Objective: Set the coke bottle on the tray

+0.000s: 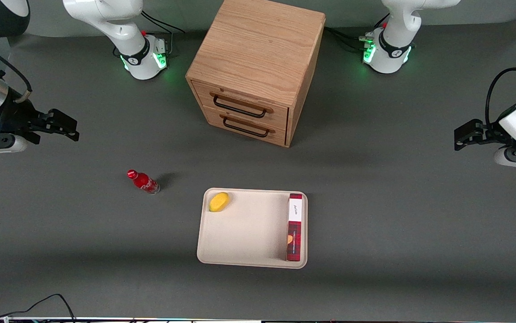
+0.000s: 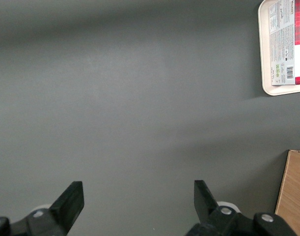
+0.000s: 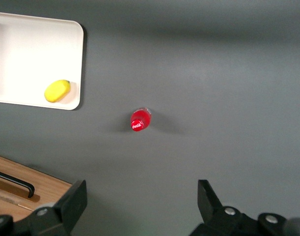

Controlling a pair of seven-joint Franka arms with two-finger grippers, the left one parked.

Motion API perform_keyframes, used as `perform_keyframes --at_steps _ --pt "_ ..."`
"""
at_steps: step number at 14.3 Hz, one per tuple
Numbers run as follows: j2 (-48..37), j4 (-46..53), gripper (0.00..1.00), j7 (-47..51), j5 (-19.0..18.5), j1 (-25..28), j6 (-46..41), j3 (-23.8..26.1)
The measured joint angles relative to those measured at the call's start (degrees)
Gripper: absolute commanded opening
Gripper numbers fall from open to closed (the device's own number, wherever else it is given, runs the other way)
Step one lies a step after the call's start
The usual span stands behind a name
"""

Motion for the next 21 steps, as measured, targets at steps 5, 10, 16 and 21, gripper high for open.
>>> perform_keyframes --at_steps 5,10,16,21 --pt "-0.35 -0.17 1.00 0.17 0.45 0.05 -1.53 -0.69" --pt "-0.30 -0.09 1.00 0.17 0.58 -0.94 -2.42 -1.39" --pt "-0.06 -1.84 1.00 0.27 1.57 -1.19 -2.42 -1.53" --pt "0.05 -13.50 1.00 0.27 1.66 -1.21 10.02 -0.83"
